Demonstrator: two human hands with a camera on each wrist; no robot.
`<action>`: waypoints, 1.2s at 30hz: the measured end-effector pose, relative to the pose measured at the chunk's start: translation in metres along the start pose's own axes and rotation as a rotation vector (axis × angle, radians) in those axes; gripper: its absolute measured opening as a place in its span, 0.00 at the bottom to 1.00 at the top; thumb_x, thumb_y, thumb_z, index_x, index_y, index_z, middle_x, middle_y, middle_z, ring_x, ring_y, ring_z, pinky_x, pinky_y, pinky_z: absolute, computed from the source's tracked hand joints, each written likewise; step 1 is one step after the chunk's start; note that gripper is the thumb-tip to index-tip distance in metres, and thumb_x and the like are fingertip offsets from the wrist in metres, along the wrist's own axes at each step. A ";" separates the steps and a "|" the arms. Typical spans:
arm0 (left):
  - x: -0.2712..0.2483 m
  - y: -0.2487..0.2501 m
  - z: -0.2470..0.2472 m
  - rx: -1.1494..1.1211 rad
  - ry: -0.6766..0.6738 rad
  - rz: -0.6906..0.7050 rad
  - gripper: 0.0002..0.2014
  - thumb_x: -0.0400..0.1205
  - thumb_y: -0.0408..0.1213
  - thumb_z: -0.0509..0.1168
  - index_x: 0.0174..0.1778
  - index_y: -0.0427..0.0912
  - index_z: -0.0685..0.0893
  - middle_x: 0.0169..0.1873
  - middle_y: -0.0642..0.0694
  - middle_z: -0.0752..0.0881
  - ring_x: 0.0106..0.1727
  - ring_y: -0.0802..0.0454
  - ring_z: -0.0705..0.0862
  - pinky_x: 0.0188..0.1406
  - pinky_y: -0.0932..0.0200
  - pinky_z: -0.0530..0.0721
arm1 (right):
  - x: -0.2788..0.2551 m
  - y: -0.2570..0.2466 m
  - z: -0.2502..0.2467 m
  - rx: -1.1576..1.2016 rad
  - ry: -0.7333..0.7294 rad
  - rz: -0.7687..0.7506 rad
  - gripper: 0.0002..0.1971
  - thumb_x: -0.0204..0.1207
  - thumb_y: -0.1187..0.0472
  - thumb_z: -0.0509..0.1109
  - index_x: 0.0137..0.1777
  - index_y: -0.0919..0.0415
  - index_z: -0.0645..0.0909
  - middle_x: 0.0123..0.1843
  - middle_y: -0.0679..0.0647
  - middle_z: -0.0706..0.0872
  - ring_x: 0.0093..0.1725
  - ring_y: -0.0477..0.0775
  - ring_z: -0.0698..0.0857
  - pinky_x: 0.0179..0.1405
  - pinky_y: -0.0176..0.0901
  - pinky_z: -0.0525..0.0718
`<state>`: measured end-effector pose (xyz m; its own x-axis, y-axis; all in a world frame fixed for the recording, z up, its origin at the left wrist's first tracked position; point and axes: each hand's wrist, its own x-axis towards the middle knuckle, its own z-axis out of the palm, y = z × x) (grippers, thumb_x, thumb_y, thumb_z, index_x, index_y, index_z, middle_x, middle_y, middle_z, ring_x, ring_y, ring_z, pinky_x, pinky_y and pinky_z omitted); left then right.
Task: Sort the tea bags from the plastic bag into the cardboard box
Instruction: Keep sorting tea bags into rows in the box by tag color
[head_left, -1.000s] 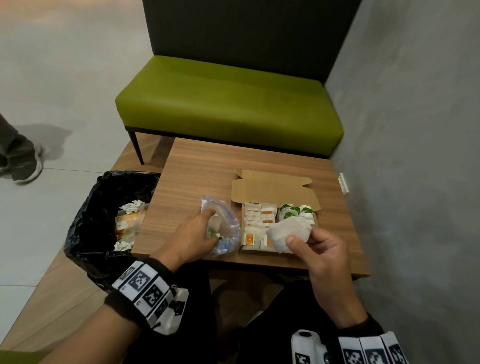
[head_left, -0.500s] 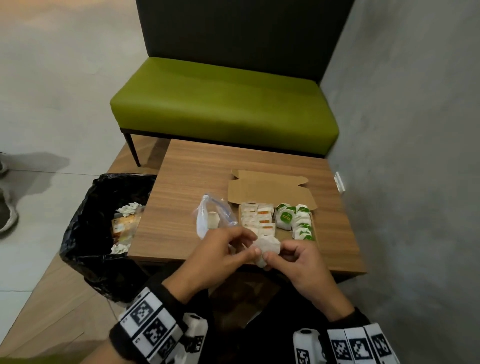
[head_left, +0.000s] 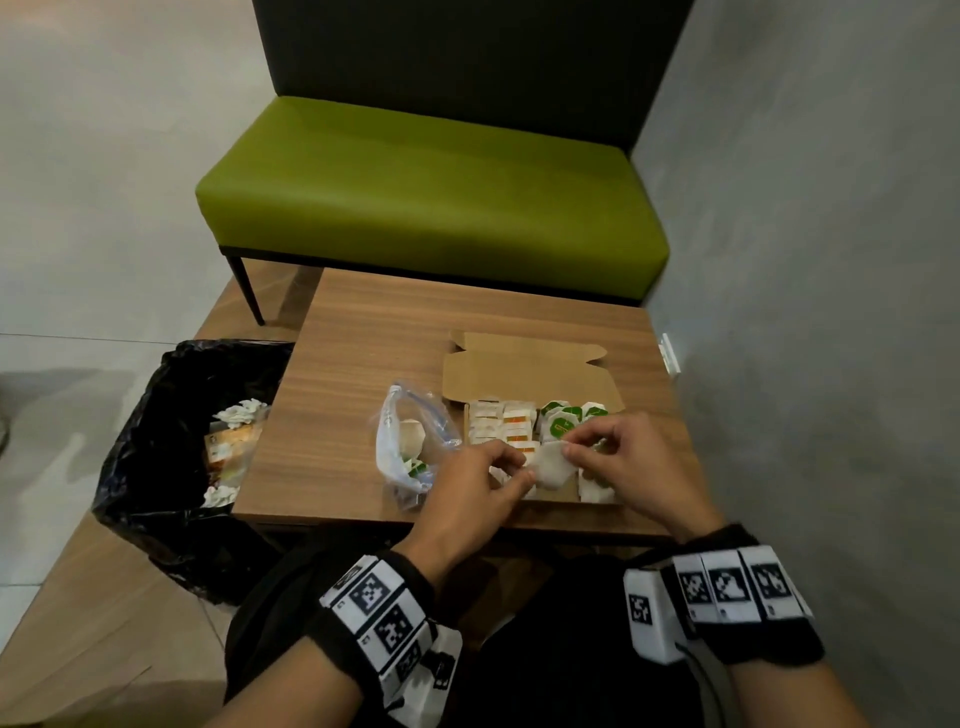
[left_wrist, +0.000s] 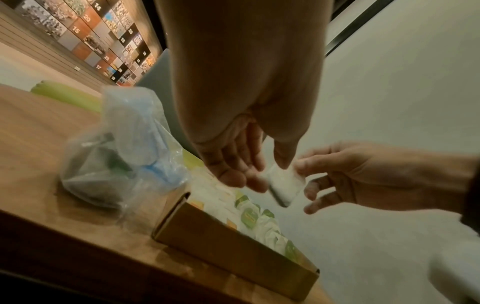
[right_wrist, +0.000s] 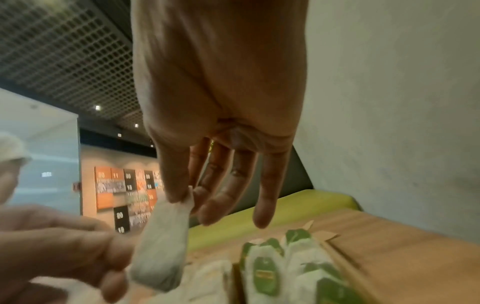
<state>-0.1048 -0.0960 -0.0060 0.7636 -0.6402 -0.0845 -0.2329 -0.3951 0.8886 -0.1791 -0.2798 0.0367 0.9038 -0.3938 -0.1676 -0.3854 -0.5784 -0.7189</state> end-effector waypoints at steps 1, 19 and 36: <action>0.001 -0.002 0.004 0.049 -0.024 -0.025 0.12 0.81 0.47 0.71 0.59 0.48 0.86 0.50 0.54 0.89 0.41 0.64 0.84 0.41 0.65 0.82 | 0.008 0.005 -0.002 -0.092 0.020 -0.001 0.04 0.76 0.58 0.77 0.49 0.49 0.91 0.41 0.43 0.91 0.37 0.45 0.88 0.40 0.47 0.89; 0.003 -0.020 0.024 0.457 -0.251 0.046 0.21 0.84 0.45 0.65 0.73 0.47 0.78 0.67 0.49 0.79 0.66 0.50 0.80 0.68 0.53 0.79 | 0.076 0.052 0.020 -0.628 0.061 -0.012 0.07 0.80 0.54 0.72 0.54 0.49 0.90 0.47 0.46 0.84 0.50 0.53 0.84 0.48 0.52 0.85; 0.009 -0.016 -0.063 0.680 0.239 -0.141 0.17 0.80 0.48 0.68 0.64 0.54 0.77 0.70 0.47 0.71 0.66 0.49 0.73 0.62 0.51 0.77 | 0.044 0.027 0.002 -0.422 0.272 -0.026 0.03 0.76 0.56 0.78 0.48 0.52 0.89 0.40 0.45 0.88 0.39 0.45 0.83 0.39 0.43 0.81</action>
<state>-0.0560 -0.0537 0.0074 0.9063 -0.4226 -0.0083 -0.3855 -0.8344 0.3939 -0.1496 -0.3110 0.0086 0.8541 -0.5154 0.0692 -0.4564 -0.8067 -0.3753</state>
